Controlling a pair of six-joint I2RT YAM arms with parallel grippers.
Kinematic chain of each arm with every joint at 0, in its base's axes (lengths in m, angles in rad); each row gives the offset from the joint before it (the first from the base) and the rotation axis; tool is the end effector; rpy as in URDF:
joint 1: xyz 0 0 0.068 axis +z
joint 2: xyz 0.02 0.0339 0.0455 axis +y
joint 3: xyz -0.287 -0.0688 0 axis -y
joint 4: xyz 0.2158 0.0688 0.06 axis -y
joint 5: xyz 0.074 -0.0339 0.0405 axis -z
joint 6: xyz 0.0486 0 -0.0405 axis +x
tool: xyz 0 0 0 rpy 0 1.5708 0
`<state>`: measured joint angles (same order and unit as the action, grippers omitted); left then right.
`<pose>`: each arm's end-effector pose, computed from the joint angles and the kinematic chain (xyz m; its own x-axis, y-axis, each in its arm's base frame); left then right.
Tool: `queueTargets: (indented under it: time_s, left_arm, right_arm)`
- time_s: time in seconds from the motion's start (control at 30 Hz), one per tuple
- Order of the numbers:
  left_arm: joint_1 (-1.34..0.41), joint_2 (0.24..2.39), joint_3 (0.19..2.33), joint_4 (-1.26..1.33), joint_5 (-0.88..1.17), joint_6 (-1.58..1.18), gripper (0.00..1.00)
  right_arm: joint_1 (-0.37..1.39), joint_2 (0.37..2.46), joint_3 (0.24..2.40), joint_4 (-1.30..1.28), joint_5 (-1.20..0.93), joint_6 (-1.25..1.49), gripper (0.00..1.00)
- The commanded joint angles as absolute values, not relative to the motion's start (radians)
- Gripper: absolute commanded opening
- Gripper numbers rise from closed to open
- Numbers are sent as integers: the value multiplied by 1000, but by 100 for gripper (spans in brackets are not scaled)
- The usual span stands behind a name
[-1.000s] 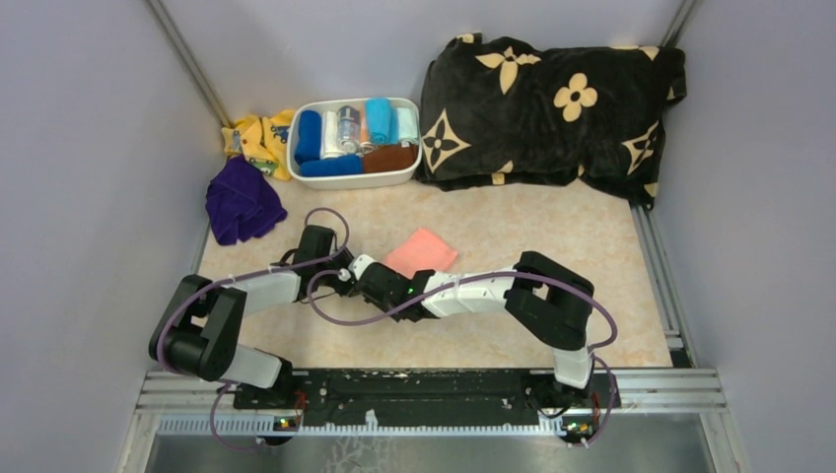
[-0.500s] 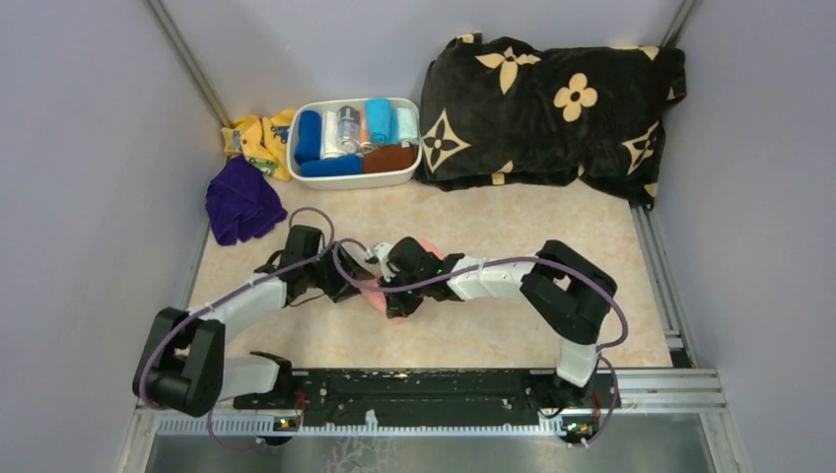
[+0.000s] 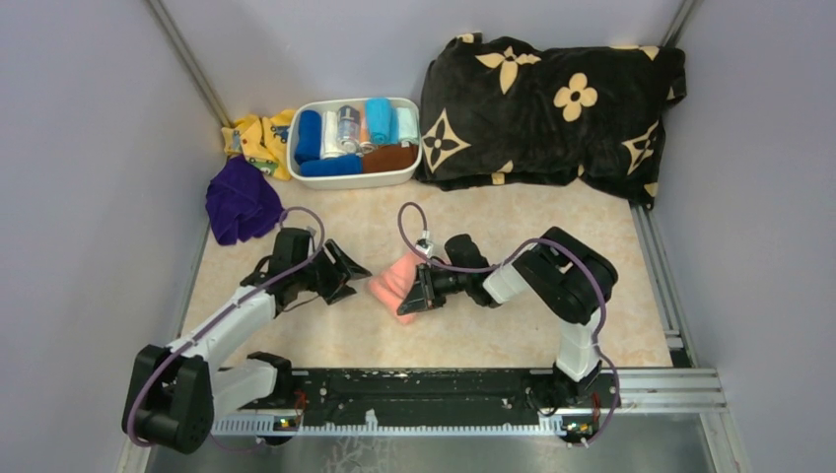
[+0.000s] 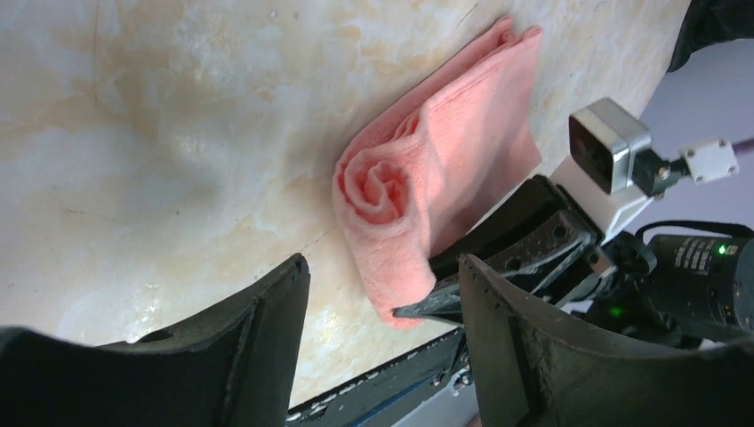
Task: Roll the towels
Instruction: Roll the towel at the center of the board.
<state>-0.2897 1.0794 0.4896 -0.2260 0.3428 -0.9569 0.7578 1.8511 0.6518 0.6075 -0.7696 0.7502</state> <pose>0.1672 -0.0669 0.2091 -0.8024 -0.5641 -0.1947 -0.2883 0.6521 -0.7012 0.2121 0.2473 0.1492 -0.9190 -0.1955 -0.3425 -0.3917 0.3527 0.8498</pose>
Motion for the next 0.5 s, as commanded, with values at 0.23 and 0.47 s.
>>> queueTargets:
  time_s: [0.23,0.47]
  left_arm:
    - [-298,1169,419,-61,466,-980,68]
    - [-340,1297,439,40,454,-982,65]
  right_arm:
    - [690,2029,563,1165,-887,1163,0]
    - [689,2019,598,970,-860,1092,0]
